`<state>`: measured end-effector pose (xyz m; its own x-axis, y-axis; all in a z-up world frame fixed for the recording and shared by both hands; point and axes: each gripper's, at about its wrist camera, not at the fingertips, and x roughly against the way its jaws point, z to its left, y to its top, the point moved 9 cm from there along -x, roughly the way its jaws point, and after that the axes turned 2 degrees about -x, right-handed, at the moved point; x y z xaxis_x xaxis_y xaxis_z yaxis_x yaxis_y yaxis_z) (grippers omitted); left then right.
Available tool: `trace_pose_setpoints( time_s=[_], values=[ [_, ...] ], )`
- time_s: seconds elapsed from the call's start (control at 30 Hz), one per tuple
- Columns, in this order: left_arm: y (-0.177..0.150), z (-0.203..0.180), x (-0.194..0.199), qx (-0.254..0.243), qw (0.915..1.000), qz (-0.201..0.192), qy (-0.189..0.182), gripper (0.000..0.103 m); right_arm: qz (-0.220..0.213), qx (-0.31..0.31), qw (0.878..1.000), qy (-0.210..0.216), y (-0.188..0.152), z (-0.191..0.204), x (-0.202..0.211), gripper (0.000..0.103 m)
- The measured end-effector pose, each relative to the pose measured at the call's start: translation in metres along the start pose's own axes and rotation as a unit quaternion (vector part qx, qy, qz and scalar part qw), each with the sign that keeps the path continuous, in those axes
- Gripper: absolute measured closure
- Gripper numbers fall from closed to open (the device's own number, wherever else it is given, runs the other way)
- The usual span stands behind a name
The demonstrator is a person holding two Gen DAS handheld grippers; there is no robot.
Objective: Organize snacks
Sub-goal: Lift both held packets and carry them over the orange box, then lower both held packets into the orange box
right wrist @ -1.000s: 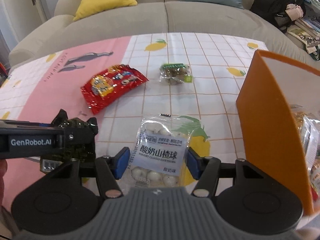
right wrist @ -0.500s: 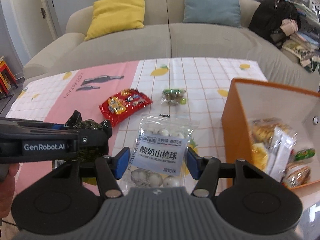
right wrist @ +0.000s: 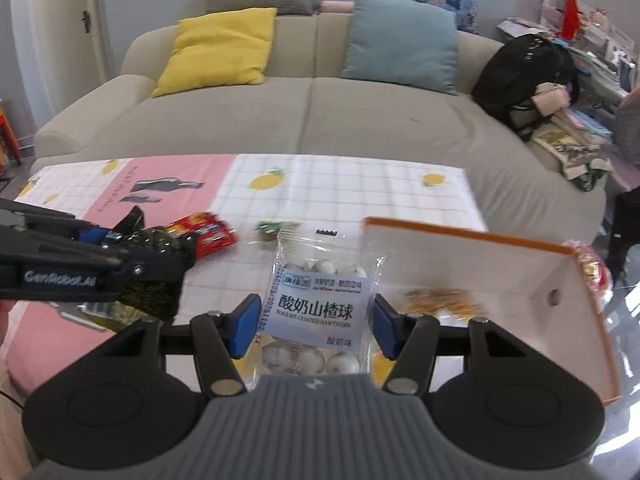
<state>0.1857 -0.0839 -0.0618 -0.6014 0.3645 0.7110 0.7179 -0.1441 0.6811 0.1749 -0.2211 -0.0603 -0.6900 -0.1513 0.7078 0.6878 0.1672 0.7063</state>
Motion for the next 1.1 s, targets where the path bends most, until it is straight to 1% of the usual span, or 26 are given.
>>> trace_pose_setpoints(
  time_s=[0.2,0.3,0.4,0.57,0.77,1.1],
  values=[
    [0.033,-0.047,-0.017,-0.053,0.9979,-0.007,-0.037,0.059,-0.004,0.035,0.998,-0.049,0.022,-0.04,0.005,0.046],
    [0.047,-0.067,-0.027,-0.07,0.996,-0.006,-0.055,0.059,0.0,0.057,0.996,-0.07,0.031,-0.057,0.002,0.046],
    [0.056,-0.083,-0.042,-0.09,0.9942,-0.002,-0.058,0.059,0.012,0.07,0.994,-0.082,0.032,-0.074,-0.003,0.047],
    [0.061,-0.103,-0.067,-0.112,0.9905,0.017,-0.078,0.059,0.042,0.079,0.991,-0.102,0.023,-0.104,-0.017,0.047],
    [0.062,-0.124,-0.095,-0.142,0.9853,0.034,-0.088,0.059,0.078,0.064,0.989,-0.11,0.005,-0.139,-0.041,0.047],
    [0.057,-0.14,-0.147,-0.167,0.9796,0.073,-0.084,0.059,0.121,0.083,0.982,-0.121,-0.016,-0.173,-0.074,0.047]
  ],
)
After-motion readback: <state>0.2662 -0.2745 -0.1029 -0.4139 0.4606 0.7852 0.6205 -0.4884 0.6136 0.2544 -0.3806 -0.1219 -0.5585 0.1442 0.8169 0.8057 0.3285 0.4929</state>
